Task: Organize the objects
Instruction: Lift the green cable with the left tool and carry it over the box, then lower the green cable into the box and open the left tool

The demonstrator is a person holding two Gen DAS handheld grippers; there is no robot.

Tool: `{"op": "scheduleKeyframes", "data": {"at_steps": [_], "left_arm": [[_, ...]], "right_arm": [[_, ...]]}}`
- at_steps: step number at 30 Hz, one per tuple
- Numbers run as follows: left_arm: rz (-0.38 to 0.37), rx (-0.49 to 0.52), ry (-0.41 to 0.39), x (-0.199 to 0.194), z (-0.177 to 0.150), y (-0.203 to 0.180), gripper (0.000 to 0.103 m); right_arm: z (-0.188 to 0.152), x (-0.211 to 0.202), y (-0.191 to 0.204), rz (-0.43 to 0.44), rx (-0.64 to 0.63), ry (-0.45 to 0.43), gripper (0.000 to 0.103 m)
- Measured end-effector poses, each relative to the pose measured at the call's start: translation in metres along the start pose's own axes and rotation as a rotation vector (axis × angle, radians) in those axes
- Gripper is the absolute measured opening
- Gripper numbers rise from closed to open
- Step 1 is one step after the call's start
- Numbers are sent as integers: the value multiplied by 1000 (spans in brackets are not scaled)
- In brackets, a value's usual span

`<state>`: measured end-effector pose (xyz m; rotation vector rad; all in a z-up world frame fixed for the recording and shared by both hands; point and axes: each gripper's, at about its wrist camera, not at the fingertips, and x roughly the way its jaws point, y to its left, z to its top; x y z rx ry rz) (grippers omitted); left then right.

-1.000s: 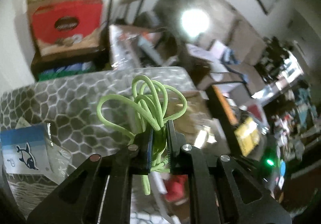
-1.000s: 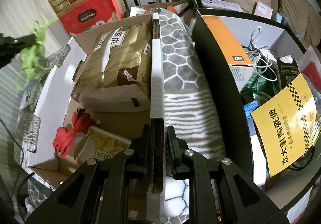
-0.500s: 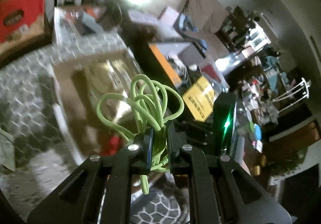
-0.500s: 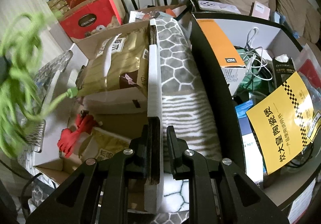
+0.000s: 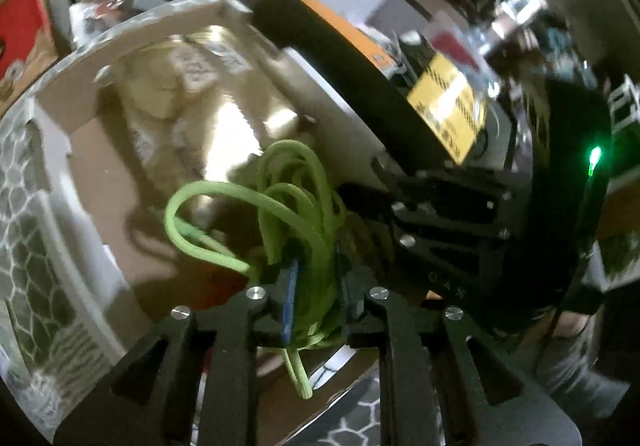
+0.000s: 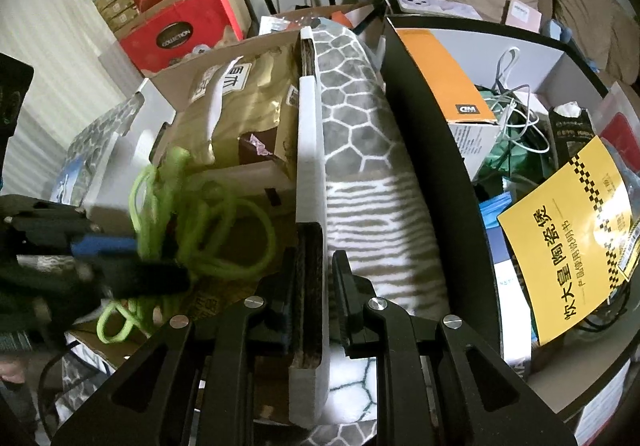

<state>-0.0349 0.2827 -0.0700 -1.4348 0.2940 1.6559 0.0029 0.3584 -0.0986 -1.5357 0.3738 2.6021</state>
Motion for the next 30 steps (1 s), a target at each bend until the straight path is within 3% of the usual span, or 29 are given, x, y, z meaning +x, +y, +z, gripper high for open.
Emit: {"op": "scheduleKeyframes", "data": {"at_steps": [2, 5, 8, 10, 14, 16, 19, 24, 30], "left_arm": [[-16, 16, 5, 2, -1, -4, 16], [-67, 1, 2, 0, 0, 1, 25], [-134, -41, -16, -12, -2, 10, 41], [-172, -66, -54, -28, -5, 17, 53], [-221, -110, -137, -63, -7, 32, 60], [-209, -134, -182, -78, -5, 42, 63], [-150, -160, -205, -84, -3, 53, 62], [-90, -157, -160, -61, 0, 50, 57], [-87, -106, -111, -33, 3, 26, 27]], "right_arm": [[0, 0, 0, -1, 0, -1, 17], [2, 0, -1, 2, 5, -4, 17], [2, -1, -1, 2, 3, -5, 17], [2, -1, -2, 6, 7, -5, 17], [3, -2, 0, 8, 10, -8, 17], [3, -2, 0, 8, 10, -7, 17], [3, -2, -1, 10, 10, -8, 17], [4, -3, 0, 6, 6, -10, 17], [5, -3, 1, 3, 5, -8, 17]]}}
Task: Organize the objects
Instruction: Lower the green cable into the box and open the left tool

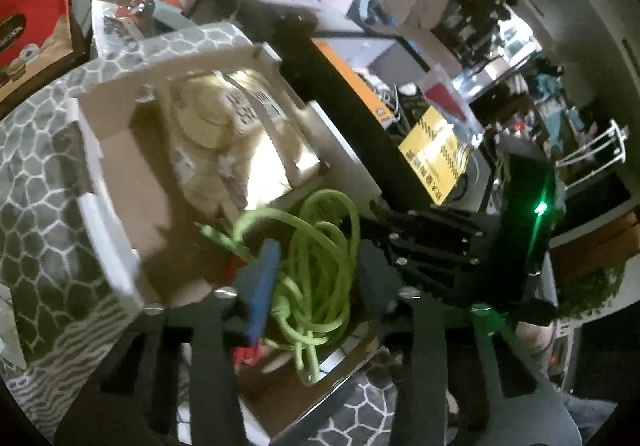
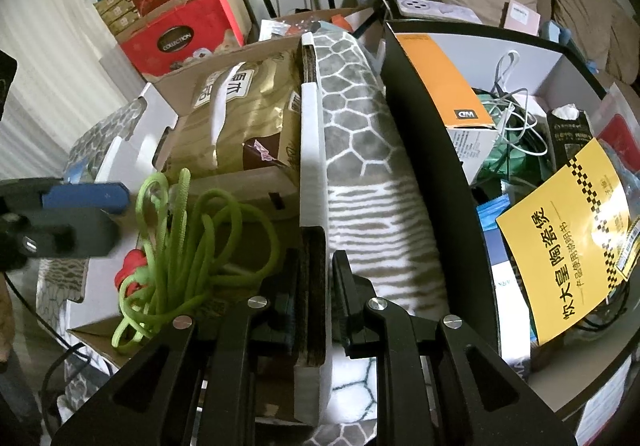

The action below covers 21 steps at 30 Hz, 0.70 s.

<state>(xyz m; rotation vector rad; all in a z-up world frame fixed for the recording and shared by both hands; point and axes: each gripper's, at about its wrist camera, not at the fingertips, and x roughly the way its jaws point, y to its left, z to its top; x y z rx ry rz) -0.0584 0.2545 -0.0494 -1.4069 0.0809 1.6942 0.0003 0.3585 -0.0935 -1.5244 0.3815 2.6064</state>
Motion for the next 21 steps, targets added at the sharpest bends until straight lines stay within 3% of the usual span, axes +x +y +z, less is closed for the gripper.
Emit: {"op": "scheduleKeyframes", "data": {"at_steps": [6, 11, 17, 18, 21], "left_arm": [[41, 57, 55, 27, -6, -19, 11], [72, 107, 91, 54, -17, -30, 10], [29, 75, 100, 50, -13, -21, 10], [14, 67, 90, 44, -12, -20, 13], [-24, 47, 45, 24, -11, -19, 42]], "right_arm": [[0, -2, -4, 10, 15, -7, 17], [0, -9, -6, 14, 24, -24, 17], [2, -7, -7, 7, 25, -22, 17], [2, -6, -6, 6, 24, -20, 17], [0, -4, -6, 11, 24, -16, 17]]}}
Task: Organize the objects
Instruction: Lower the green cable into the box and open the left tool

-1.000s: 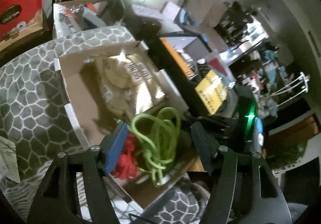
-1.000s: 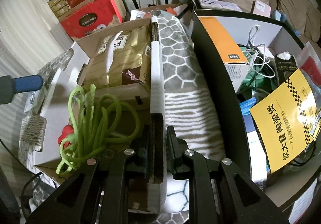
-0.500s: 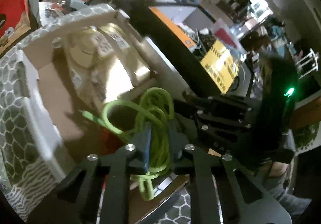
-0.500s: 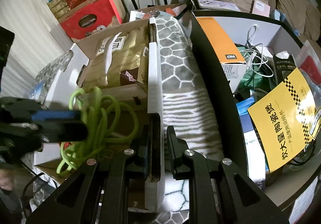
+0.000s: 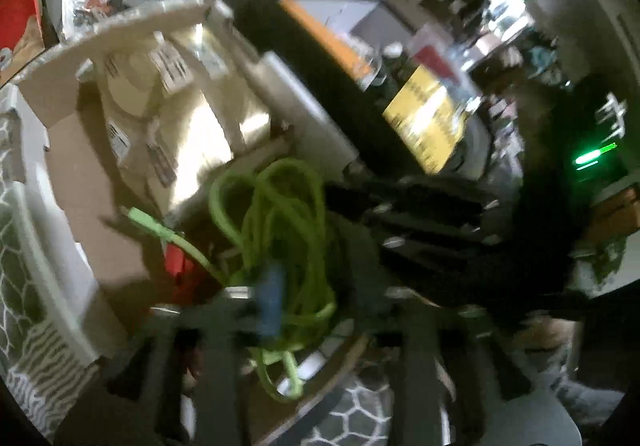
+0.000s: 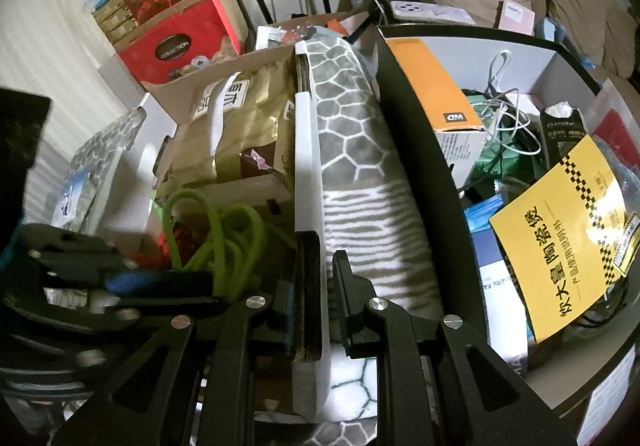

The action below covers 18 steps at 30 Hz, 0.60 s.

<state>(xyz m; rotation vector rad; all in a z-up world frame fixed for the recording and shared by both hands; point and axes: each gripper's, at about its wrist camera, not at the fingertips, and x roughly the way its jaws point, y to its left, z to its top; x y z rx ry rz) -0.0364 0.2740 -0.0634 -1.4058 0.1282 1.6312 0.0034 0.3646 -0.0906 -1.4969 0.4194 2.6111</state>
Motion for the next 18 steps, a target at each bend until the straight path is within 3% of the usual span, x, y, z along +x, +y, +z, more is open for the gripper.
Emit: {"op": "scheduleKeyframes", "data": {"at_steps": [2, 3, 4, 13, 16, 18], "left_arm": [[28, 4, -40, -16, 1, 0, 52], [8, -4, -56, -26, 0, 1, 67], [3, -12, -65, -31, 0, 3, 74], [142, -67, -181, -88, -8, 25, 81], [207, -109, -237, -111, -14, 43, 93], [249, -141, -267, -124, -20, 57, 93]], "right_arm": [[0, 1, 0, 9, 4, 2, 17], [-1, 2, -1, 9, 5, 2, 17], [-1, 2, -1, 6, 4, 2, 17], [0, 2, 2, 3, -9, 2, 17], [1, 2, 3, 0, -12, 2, 17], [1, 2, 3, 0, -12, 2, 17]]}}
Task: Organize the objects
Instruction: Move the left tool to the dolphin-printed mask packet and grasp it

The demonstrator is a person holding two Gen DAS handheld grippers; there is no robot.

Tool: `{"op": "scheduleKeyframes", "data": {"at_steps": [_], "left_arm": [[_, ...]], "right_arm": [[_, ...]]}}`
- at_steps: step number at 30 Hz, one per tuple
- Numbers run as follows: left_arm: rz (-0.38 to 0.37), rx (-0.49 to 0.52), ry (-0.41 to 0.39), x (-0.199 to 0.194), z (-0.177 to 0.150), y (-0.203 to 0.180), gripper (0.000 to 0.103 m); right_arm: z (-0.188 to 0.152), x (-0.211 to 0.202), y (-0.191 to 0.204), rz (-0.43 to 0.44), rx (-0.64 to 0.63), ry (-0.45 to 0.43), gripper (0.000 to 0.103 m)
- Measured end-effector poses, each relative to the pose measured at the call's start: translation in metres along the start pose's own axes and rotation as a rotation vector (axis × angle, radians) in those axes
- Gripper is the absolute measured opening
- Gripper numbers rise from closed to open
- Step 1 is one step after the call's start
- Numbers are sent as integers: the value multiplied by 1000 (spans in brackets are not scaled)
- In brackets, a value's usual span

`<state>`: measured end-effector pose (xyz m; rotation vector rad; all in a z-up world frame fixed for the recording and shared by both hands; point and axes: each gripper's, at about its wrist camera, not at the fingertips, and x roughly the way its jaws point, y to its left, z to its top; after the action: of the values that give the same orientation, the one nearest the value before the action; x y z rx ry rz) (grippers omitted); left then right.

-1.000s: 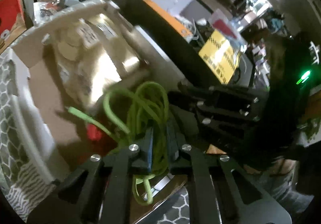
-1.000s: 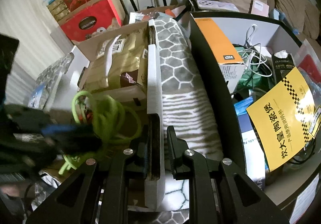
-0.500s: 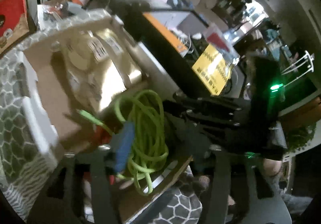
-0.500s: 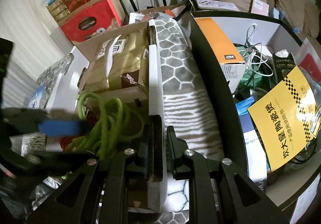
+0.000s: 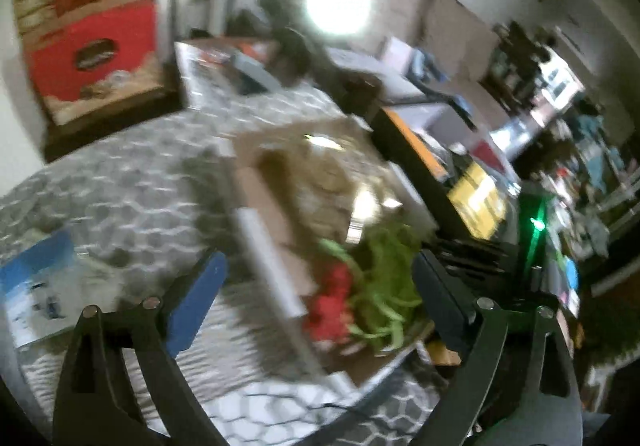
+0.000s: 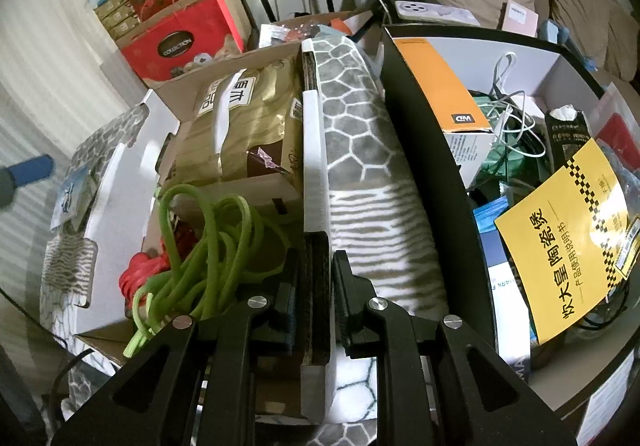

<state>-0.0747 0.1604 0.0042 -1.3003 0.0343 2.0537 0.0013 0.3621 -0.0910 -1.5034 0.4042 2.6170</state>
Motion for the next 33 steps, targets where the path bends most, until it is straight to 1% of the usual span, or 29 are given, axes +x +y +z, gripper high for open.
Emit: {"op": "scheduleKeyframes", "data": {"at_steps": [3, 4, 6, 9, 12, 16, 19, 24, 29, 33], "left_arm": [[65, -72, -24, -16, -4, 38, 93], [97, -106, -31, -21, -7, 56, 93], [137, -145, -34, -26, -13, 81, 93], [224, -247, -30, -30, -26, 128, 93], [289, -315, -27, -32, -40, 163, 93], [348, -400, -8, -26, -54, 203, 93], [378, -437, 8, -20, -62, 221, 93], [393, -479, 35, -8, -68, 240, 93], [412, -497, 58, 1, -68, 244, 93], [460, -492, 74, 8, -68, 247, 93]], "right_arm": [[0, 0, 0, 1, -1, -1, 18], [0, 0, 0, 1, 0, 0, 18], [0, 0, 0, 0, 0, 0, 18], [0, 0, 0, 0, -1, 0, 18], [1, 0, 2, -4, -4, 0, 19], [2, 1, 5, -7, -9, 3, 22], [2, 3, 7, -12, -15, 5, 23], [1, 5, 8, -23, -24, 9, 23], [1, 6, 9, -24, -24, 9, 23], [1, 6, 8, -25, -25, 10, 23]]}}
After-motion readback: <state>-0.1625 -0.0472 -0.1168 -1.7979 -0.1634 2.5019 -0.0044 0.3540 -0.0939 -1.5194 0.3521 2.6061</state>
